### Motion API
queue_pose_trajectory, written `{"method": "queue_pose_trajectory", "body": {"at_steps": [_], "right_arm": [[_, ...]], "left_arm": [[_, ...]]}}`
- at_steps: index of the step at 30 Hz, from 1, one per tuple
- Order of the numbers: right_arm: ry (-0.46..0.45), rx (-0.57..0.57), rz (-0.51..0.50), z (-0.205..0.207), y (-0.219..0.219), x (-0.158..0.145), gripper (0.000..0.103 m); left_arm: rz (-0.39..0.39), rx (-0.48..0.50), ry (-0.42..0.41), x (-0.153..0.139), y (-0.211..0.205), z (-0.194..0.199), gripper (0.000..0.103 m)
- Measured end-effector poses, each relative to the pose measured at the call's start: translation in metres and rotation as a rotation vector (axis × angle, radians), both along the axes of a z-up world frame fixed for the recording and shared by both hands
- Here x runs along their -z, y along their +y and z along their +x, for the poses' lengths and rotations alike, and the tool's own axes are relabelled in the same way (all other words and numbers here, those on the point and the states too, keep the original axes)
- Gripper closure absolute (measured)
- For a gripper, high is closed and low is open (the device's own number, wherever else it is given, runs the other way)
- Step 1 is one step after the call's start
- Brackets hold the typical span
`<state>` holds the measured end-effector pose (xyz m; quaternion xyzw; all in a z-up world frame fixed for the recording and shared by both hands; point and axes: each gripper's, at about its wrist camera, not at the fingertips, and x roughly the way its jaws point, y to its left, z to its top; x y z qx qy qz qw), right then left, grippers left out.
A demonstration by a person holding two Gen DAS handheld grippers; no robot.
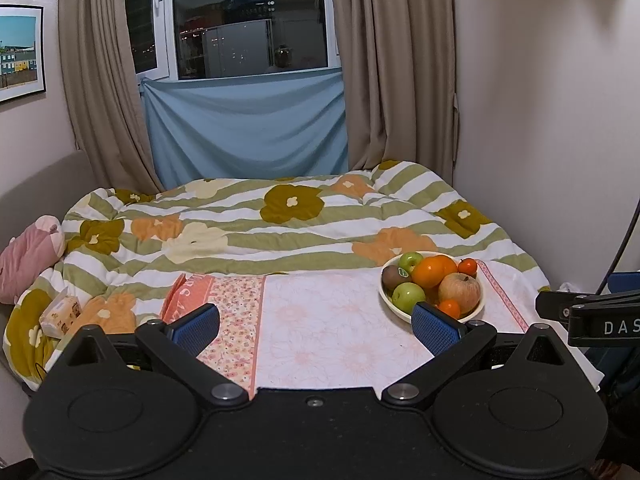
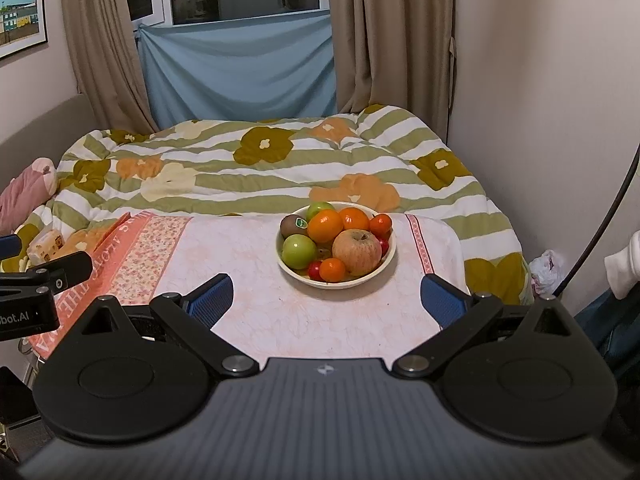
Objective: Organize fruits
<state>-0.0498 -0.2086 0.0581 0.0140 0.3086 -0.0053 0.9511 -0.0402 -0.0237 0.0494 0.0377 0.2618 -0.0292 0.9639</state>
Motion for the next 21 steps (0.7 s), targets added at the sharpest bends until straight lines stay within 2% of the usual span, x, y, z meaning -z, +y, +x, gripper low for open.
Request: {"method": "queue_pose_trajectory", "body": {"at_steps": [21], "right_arm": [[-0.002, -0.002, -0.001, -0.0007, 0.0021, 0.0026, 0.000]], "left_arm": [[0.000, -0.003, 0.000, -0.0002, 0.0023, -0.0012, 0.000]]}}
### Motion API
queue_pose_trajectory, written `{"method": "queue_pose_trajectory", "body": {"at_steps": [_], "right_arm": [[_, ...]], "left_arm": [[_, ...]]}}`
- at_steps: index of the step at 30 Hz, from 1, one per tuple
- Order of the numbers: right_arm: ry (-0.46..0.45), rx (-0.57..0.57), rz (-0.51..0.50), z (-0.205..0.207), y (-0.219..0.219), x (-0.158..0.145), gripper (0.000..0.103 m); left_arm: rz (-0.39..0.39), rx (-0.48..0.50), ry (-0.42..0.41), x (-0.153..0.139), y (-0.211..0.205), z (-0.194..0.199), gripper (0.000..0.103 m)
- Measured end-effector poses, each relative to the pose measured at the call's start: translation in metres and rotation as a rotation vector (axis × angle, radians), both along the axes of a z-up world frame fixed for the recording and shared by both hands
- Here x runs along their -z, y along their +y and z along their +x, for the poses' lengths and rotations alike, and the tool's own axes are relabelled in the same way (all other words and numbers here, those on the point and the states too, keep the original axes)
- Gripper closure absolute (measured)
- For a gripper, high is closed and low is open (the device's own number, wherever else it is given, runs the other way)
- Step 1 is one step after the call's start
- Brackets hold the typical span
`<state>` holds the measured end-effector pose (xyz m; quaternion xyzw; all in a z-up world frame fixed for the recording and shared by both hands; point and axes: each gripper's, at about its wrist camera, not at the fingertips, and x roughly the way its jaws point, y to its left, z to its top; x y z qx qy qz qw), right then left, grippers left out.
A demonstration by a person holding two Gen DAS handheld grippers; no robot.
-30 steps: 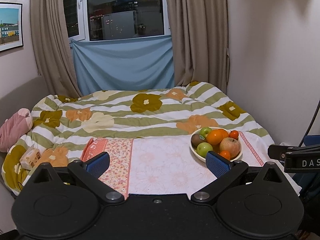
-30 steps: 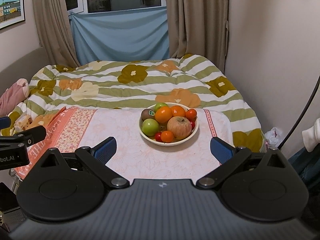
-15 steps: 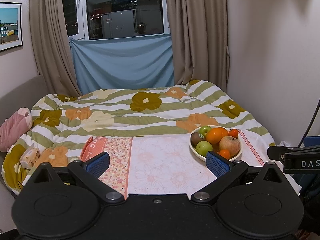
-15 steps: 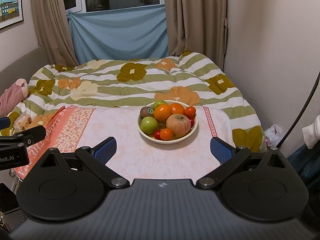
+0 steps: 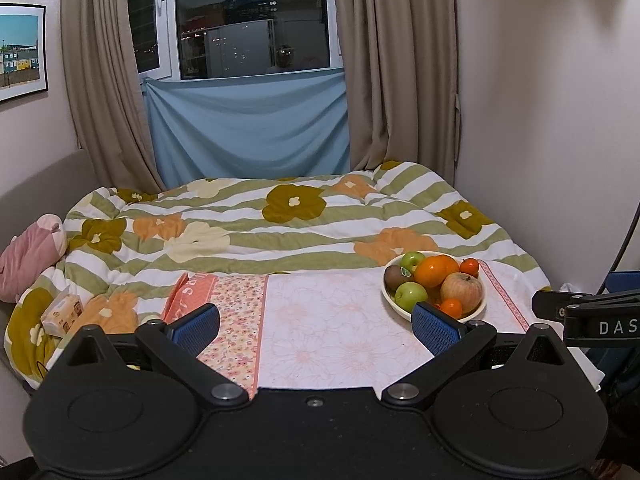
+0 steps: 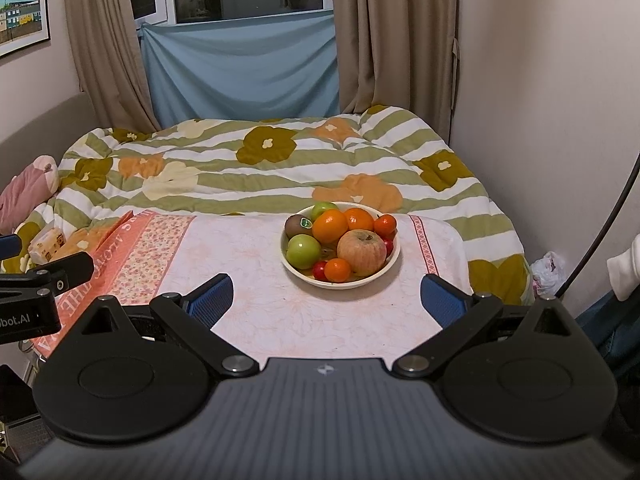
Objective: Organize fruits
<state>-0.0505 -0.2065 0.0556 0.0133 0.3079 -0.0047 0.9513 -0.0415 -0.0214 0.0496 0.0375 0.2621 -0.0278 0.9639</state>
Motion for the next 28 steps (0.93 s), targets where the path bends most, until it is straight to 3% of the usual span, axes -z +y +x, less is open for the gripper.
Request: {"method": "queue_pose_trajectory", "body": {"at_steps": [28], "right_arm": [[0.011, -0.022, -0.001, 0.005, 0.014, -0.002, 0.000]], "left_arm": [[0.013, -0.031, -0.032, -0.004, 0.005, -0.003, 0.000]]}}
